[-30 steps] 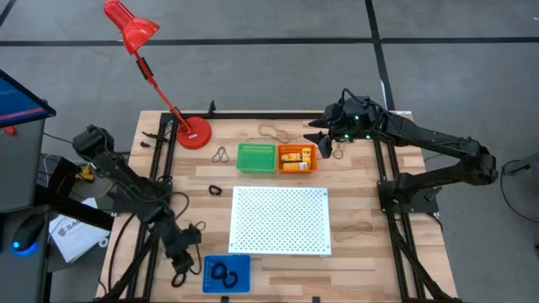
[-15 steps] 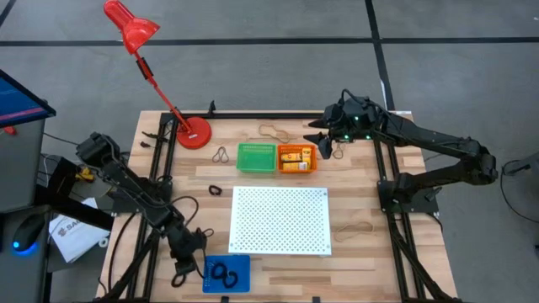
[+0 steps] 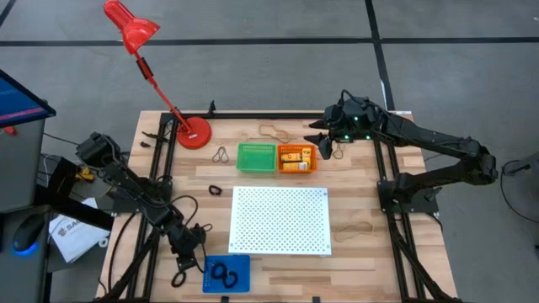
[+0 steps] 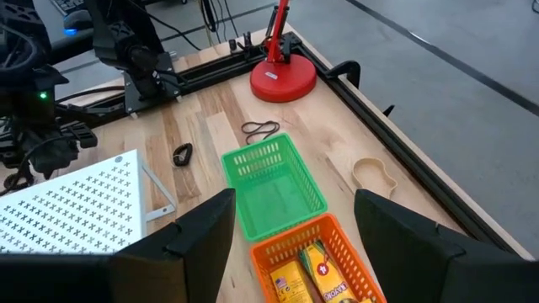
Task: Pick & Place Office Desk Supplies
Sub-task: Put the black spring keychain into the blue bin
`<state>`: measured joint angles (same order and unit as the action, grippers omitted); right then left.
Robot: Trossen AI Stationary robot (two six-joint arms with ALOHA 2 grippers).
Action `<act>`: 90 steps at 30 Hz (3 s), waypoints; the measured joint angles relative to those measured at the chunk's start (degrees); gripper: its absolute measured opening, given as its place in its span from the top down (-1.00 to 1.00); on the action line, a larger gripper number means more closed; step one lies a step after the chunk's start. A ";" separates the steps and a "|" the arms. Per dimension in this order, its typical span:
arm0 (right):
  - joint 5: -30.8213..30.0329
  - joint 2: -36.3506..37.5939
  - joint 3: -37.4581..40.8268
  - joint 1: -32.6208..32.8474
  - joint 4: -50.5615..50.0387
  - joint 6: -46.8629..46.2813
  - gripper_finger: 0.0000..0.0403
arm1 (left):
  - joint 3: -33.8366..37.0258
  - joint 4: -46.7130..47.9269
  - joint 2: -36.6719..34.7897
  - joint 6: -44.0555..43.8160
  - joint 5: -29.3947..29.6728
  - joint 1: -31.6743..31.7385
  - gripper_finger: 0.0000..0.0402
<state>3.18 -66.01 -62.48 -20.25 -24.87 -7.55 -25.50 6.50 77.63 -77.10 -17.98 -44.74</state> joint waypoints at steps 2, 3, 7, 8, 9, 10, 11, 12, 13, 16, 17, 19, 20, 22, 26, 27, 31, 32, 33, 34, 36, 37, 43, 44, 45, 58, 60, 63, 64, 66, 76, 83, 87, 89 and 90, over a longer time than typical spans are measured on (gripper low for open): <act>0.00 0.01 0.00 0.00 -0.26 0.00 -0.19 | 0.03 -0.32 0.00 -1.00 -0.29 -0.80 0.48; 0.00 -0.01 0.00 0.00 -0.26 0.00 -0.19 | 0.03 -0.49 0.00 -1.28 -0.66 -1.12 0.48; 0.00 -0.01 0.00 0.00 -0.35 0.00 -0.19 | 0.03 -0.43 -0.01 -2.48 -0.90 -2.11 0.48; 0.00 0.00 0.00 0.00 -0.35 0.00 -0.19 | 0.03 -0.41 -0.01 -2.48 -0.71 -2.13 0.48; 0.00 -0.01 0.00 0.00 -0.37 0.00 -0.19 | 0.03 -0.41 -0.01 -2.50 -0.31 -2.11 0.48; 0.00 -0.01 0.00 0.00 -0.37 0.00 -0.19 | 0.03 -0.43 0.09 -2.50 -0.17 -2.11 0.48; 0.00 0.01 0.00 0.00 -0.37 0.00 -0.19 | 0.03 -0.59 0.44 -2.50 -0.06 -2.11 0.48; 0.00 0.01 0.00 0.06 -0.39 0.00 -0.19 | 0.03 -0.67 1.10 -2.50 -0.02 -2.11 0.48; -0.02 0.00 0.00 0.27 -0.45 0.00 -0.19 | 0.03 -0.68 1.97 -2.50 -0.09 -2.11 0.48; 0.00 -0.01 0.00 0.84 -0.46 0.00 -0.19 | -0.07 -5.01 5.63 -2.43 -2.52 -2.05 0.50; 0.00 -0.01 0.00 1.02 -0.45 0.00 -0.19 | -0.14 -7.14 6.77 -2.07 -3.38 -2.08 0.50; 0.00 -0.01 0.00 1.22 -0.43 0.00 -0.19 | -0.17 -10.07 8.61 -1.72 -4.09 -2.11 0.50; 0.00 -0.01 0.00 1.20 -0.43 0.00 -0.19 | -0.17 -10.64 9.18 -1.67 -4.19 -2.11 0.51; 0.00 -0.01 0.00 1.11 -0.43 0.00 -0.19 | -0.21 -10.84 9.72 -1.62 -4.54 -2.14 0.56; 0.00 -0.01 0.00 1.11 -0.43 0.00 -0.19 | -0.13 -10.07 9.63 -1.60 -3.88 -2.22 0.83; 0.00 0.00 0.00 1.11 -0.41 0.00 -0.19 | -0.10 -9.74 9.63 -1.61 -3.77 -2.22 0.91; 0.00 0.01 0.00 1.11 -0.31 0.00 -0.19 | -0.15 -7.74 9.63 -1.48 -3.06 -2.24 0.97; 0.00 -0.01 0.00 1.11 -0.23 0.00 -0.19 | -0.15 -7.61 9.63 -1.36 -2.98 -2.24 0.98; 0.00 -0.01 0.00 1.11 -0.17 0.00 -0.19 | -0.15 -7.47 9.55 -1.35 -2.99 -2.24 0.99; 0.00 -0.01 0.00 1.11 -0.18 0.00 -0.19 | -0.15 -7.12 9.22 -1.24 -2.91 -2.24 0.99; 0.00 -0.01 0.00 1.11 -0.15 0.00 -0.19 | -0.15 -5.90 7.99 -0.92 -2.10 -2.24 0.99; 0.00 0.00 0.00 1.11 -0.08 0.00 -0.19 | -0.13 -4.61 6.97 -0.61 -1.27 -2.28 0.99; 0.00 0.01 0.00 1.11 0.24 0.00 -0.19 | 0.22 5.72 -4.28 1.94 8.31 -2.26 1.00; 0.00 -0.01 0.00 1.11 0.27 0.00 -0.19 | 0.21 7.36 -6.80 2.74 10.34 -2.24 1.00; 0.00 -0.01 0.00 1.11 0.29 0.00 -0.19 | 0.20 8.69 -9.13 3.97 12.79 -2.24 1.00; 0.00 0.01 0.00 1.11 0.00 -0.43 -0.19 | 0.01 -11.37 -21.07 28.17 30.84 -1.23 1.00; 0.00 -0.01 0.00 1.11 0.01 -0.46 -0.19 | 0.01 -14.69 -17.55 28.74 30.70 -0.69 1.00; -0.01 0.01 0.00 1.11 0.03 -0.55 -0.19 | 0.01 -20.84 -11.21 30.18 30.70 -0.41 1.00; -0.02 -0.01 0.00 1.11 0.04 -0.61 -0.19 | 0.01 -22.71 -9.01 30.36 30.65 -0.15 1.00; -0.02 -0.01 0.00 1.11 0.04 -0.73 -0.19 | 0.01 -25.83 -4.92 30.38 30.43 0.11 1.00; -0.02 0.00 0.00 1.11 0.05 -1.07 -0.19 | -0.10 -32.58 1.72 25.49 28.59 0.05 0.79; 0.76 0.12 0.00 1.11 0.01 0.52 -0.19 | -0.10 -32.47 1.26 27.30 28.61 0.05 0.29; 3.36 1.02 0.03 1.11 -0.17 1.78 -0.19 | -0.10 -31.95 0.39 30.52 28.60 0.04 0.13; 4.36 2.13 0.04 0.99 -0.89 1.82 -0.19 | -0.10 -31.46 -1.07 31.76 29.58 0.03 0.10; 4.69 2.92 0.04 0.81 -1.22 1.98 -0.19 | -0.10 -30.46 -2.05 31.91 30.39 -0.11 0.10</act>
<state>7.87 -63.09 -62.43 -19.44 -26.09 -5.57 -25.61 -23.96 75.59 -45.19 12.42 -44.85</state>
